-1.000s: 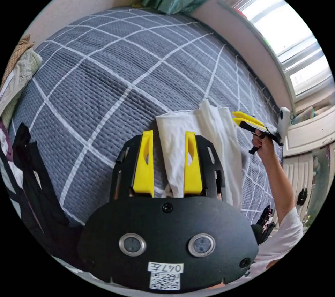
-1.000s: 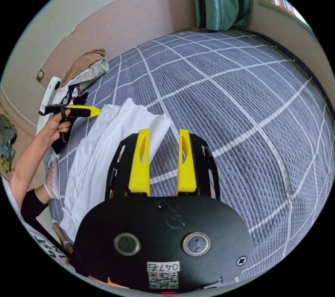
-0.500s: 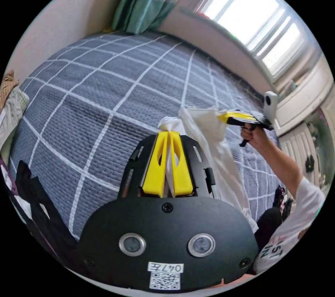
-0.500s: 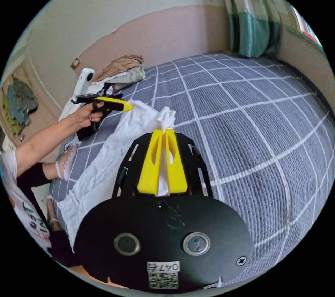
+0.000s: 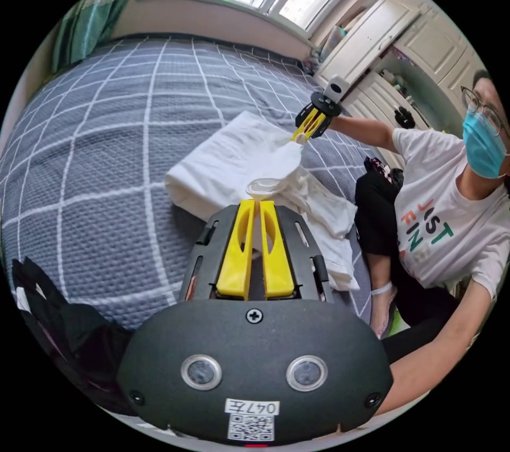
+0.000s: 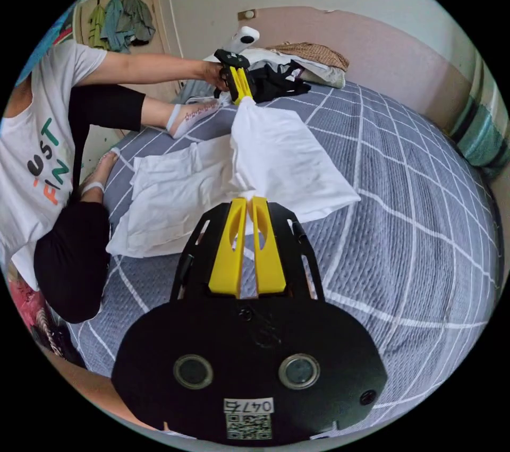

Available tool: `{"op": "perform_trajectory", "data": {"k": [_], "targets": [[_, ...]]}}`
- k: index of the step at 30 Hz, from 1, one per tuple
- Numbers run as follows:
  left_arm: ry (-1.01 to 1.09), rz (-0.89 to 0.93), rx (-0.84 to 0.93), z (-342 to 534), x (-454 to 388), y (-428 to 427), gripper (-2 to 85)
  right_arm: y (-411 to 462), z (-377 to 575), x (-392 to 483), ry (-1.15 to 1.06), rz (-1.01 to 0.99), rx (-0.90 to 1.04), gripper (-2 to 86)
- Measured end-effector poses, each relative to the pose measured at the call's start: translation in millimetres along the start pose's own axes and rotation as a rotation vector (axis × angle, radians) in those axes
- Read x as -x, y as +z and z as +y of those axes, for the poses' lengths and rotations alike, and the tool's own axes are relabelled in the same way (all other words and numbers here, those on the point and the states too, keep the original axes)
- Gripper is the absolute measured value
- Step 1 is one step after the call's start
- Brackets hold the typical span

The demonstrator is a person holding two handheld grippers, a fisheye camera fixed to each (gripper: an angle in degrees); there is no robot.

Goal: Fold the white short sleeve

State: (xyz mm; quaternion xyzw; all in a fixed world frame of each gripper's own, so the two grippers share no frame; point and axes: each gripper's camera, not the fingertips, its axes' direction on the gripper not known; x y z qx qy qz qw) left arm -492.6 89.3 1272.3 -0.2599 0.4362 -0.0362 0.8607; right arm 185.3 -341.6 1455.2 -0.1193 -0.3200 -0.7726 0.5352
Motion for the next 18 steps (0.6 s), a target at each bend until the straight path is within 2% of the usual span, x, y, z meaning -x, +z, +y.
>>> {"op": "perform_trajectory", "data": {"k": [3, 7, 11, 14, 18], "targets": [[-0.024, 0.022, 0.034, 10.1, -2.2, 11.3, 0.0, 10.3, 7.2, 8.9, 0.030, -0.037, -0.014, 1.1], [-0.068, 0.026, 0.037, 16.1, -6.8, 18.5, 0.7, 20.4, 2.2, 11.9, 0.032, -0.083, 0.068, 7.2], [-0.098, -0.034, 0.064, 29.4, -24.9, 16.1, 8.1, 15.6, 8.4, 16.0, 0.045, -0.079, 0.169, 8.4], [-0.104, -0.033, 0.108, 41.4, -41.4, 2.6, 13.3, -6.2, 11.5, 16.9, 0.087, -0.025, 0.092, 7.3], [-0.118, -0.158, -0.064, 25.7, -41.6, -37.2, 13.0, -27.3, -9.3, 3.7, 0.147, 0.118, -0.005, 7.7]]}}
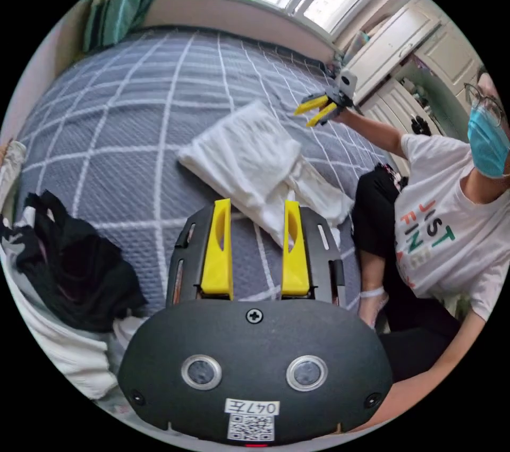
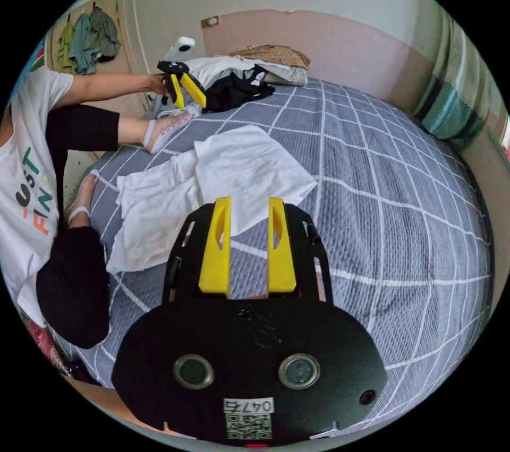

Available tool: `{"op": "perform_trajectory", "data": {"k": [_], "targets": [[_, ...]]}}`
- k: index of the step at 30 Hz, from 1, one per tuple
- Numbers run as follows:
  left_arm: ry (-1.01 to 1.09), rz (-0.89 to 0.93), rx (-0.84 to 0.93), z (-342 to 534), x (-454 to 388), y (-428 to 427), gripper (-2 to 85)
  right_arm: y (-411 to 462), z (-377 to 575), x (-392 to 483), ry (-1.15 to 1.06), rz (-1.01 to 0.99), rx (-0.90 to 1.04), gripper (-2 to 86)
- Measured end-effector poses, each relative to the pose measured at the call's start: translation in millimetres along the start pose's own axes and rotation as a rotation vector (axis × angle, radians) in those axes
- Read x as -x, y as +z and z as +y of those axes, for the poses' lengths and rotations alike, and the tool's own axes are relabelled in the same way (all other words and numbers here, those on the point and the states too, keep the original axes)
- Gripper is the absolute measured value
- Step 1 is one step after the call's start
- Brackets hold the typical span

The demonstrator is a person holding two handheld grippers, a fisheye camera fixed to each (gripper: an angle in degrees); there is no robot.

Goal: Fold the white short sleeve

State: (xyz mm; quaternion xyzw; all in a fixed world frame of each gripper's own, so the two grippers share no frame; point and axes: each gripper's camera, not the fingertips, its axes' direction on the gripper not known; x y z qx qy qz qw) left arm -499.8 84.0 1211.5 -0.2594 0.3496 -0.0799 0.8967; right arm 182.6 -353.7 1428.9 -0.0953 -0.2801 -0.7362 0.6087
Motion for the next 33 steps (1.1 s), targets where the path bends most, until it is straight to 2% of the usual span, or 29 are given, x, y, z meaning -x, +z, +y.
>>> {"op": "perform_trajectory", "data": {"k": [3, 6, 10, 14, 18, 22, 25, 30, 33], "targets": [[0.044, -0.053, -0.017, -44.4, 17.8, 9.5, 12.9, 8.1, -30.9, -26.9, 0.058, 0.050, 0.007, 9.8], [0.089, -0.001, 0.083, -78.6, 43.2, 41.0, 15.1, 25.4, -53.8, -63.5, 0.135, 0.004, 0.037, 10.7], [0.105, 0.034, 0.125, -94.8, 63.4, 70.0, 14.1, 48.9, -69.0, -101.4, 0.229, -0.104, 0.025, 10.3], [0.126, 0.065, 0.212, -96.4, 70.3, 106.8, 10.5, 81.4, -79.1, -113.4, 0.237, -0.201, 0.138, 5.3], [0.208, 0.078, 0.250, -92.4, 52.0, 127.8, 2.0, 84.2, -89.3, -106.4, 0.211, -0.266, 0.134, 0.9], [0.239, 0.026, 0.185, -84.8, 22.3, 109.0, 0.5, 54.1, -115.3, -61.6, 0.078, -0.143, 0.088, 0.3], [0.328, -0.026, 0.103, -65.8, -33.7, 74.0, 0.1, 14.0, -130.6, -4.3, -0.061, -0.084, 0.026, 0.2], [0.526, -0.009, 0.213, -13.4, -163.8, 54.1, 0.0, -36.7, -139.5, 113.3, -0.284, -0.108, 0.017, 0.2], [0.584, 0.049, 0.286, 14.0, -223.1, 66.4, 0.0, -44.5, -137.1, 183.9, -0.392, -0.150, 0.082, 0.2]]}}
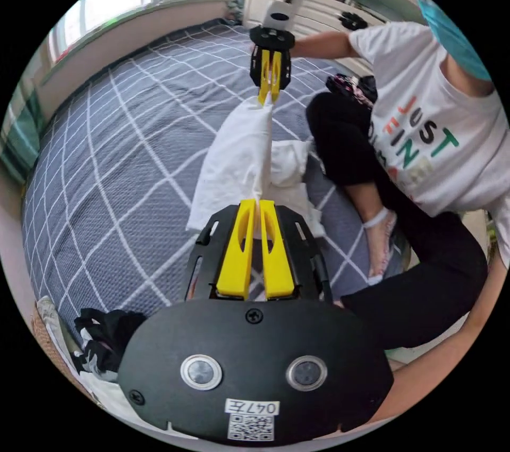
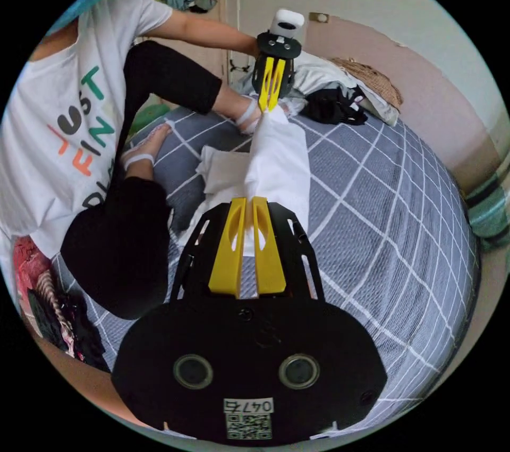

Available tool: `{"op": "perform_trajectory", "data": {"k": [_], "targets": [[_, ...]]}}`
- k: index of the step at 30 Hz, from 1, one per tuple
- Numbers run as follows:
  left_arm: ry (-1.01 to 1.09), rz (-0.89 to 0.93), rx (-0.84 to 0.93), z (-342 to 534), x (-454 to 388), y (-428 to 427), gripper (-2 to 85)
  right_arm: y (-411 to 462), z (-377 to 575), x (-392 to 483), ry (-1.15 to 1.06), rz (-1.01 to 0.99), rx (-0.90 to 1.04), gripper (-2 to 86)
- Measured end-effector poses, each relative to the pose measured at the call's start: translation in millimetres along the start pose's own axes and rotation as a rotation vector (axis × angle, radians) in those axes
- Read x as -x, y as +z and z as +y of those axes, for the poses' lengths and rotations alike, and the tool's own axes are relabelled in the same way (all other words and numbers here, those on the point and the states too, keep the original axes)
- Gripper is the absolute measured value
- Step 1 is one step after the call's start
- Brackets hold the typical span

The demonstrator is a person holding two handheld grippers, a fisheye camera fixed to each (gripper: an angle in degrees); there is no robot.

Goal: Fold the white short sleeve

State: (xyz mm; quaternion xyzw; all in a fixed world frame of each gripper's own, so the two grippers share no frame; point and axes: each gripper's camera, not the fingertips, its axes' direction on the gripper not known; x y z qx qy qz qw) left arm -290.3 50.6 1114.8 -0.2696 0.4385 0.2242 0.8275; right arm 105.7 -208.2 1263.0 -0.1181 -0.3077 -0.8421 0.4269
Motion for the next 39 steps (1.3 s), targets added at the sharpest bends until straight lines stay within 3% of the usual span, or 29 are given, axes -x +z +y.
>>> {"op": "perform_trajectory", "data": {"k": [10, 16, 18, 23, 26, 28, 32, 37, 39], "targets": [[0.084, 0.127, 0.202, -26.4, -104.1, 107.1, 1.1, 70.4, -41.8, 110.5, -0.106, -0.143, 0.229, 0.9], [0.031, 0.192, 0.285, -27.2, -133.0, 136.3, 11.4, 89.1, -70.6, 119.6, -0.076, -0.309, 0.333, 5.8], [-0.049, 0.239, 0.266, -20.2, -143.5, 124.2, 13.7, 77.8, -78.0, 127.6, -0.098, -0.281, 0.329, 5.4], [-0.300, 0.070, 0.038, -8.7, -153.2, 78.8, 11.0, 17.7, -90.1, 128.3, -0.010, -0.110, 0.169, 1.4], [-0.456, 0.052, 0.008, -8.9, -146.7, 98.5, 9.4, 26.3, -101.2, 129.4, 0.009, -0.114, 0.121, 0.5], [-0.398, 0.016, 0.038, -16.4, -161.3, 120.7, 8.2, 46.0, -110.1, 135.6, -0.010, -0.151, 0.157, 0.4], [-0.363, -0.037, 0.274, -20.8, -193.5, 189.6, 5.0, 88.7, -107.7, 152.5, -0.020, -0.209, 0.293, 0.3], [-0.441, -0.073, 0.119, -10.9, -218.8, 174.8, 5.2, 33.1, -123.6, 149.3, 0.103, -0.105, 0.164, 0.9], [-0.483, -0.123, 0.077, -7.8, -234.0, 155.2, 6.5, 16.1, -124.4, 156.6, 0.108, -0.041, 0.207, 1.8]]}}
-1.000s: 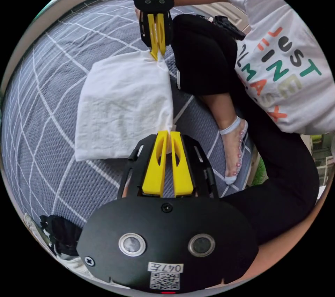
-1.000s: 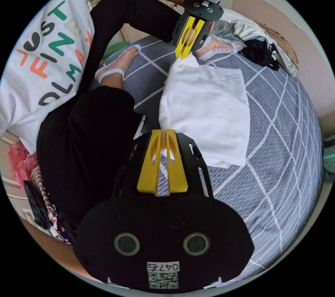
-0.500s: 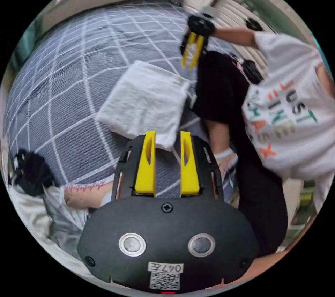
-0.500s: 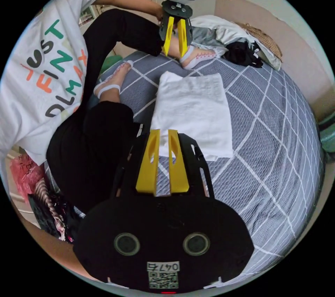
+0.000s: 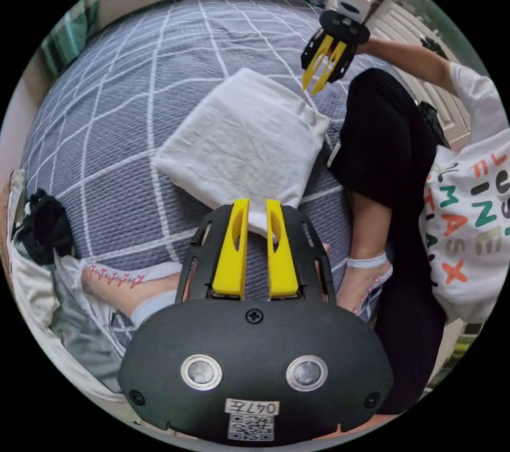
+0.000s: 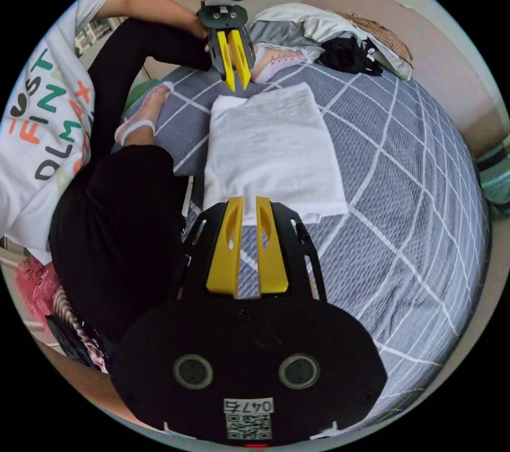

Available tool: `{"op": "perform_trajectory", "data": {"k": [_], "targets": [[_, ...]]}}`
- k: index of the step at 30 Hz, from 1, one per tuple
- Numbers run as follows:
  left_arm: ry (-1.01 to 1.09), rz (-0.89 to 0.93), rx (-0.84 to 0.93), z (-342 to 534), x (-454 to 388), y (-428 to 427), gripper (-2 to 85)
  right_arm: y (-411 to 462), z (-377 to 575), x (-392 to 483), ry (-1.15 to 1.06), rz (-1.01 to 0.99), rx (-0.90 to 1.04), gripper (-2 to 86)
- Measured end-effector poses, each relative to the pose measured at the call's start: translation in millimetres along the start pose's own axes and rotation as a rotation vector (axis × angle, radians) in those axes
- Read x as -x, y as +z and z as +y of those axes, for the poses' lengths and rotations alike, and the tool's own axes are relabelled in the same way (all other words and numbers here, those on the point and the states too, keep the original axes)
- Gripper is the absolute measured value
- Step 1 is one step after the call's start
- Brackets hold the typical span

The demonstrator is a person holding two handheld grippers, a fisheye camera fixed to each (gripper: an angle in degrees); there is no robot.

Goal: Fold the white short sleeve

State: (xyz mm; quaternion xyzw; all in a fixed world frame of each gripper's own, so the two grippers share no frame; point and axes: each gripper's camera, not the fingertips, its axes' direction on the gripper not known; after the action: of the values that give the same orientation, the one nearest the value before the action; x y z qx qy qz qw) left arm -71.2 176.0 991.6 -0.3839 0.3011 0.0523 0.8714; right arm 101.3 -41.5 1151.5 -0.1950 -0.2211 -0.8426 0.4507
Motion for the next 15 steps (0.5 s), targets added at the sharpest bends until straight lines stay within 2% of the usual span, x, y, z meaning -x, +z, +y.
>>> {"op": "perform_trajectory", "data": {"k": [5, 12, 15], "targets": [[0.187, -0.231, -0.018, 22.4, -67.7, 3.2, 8.7, -10.3, 0.3, 62.7, -0.069, 0.077, 0.107, 6.6], [0.154, -0.093, -0.044, 28.5, -100.3, 21.5, 11.3, 7.7, -29.9, 140.5, -0.185, 0.185, 0.068, 8.1], [0.157, -0.104, -0.021, 36.0, -109.5, 22.5, 11.4, 36.3, -40.9, 171.4, -0.288, 0.323, 0.203, 8.0]]}}
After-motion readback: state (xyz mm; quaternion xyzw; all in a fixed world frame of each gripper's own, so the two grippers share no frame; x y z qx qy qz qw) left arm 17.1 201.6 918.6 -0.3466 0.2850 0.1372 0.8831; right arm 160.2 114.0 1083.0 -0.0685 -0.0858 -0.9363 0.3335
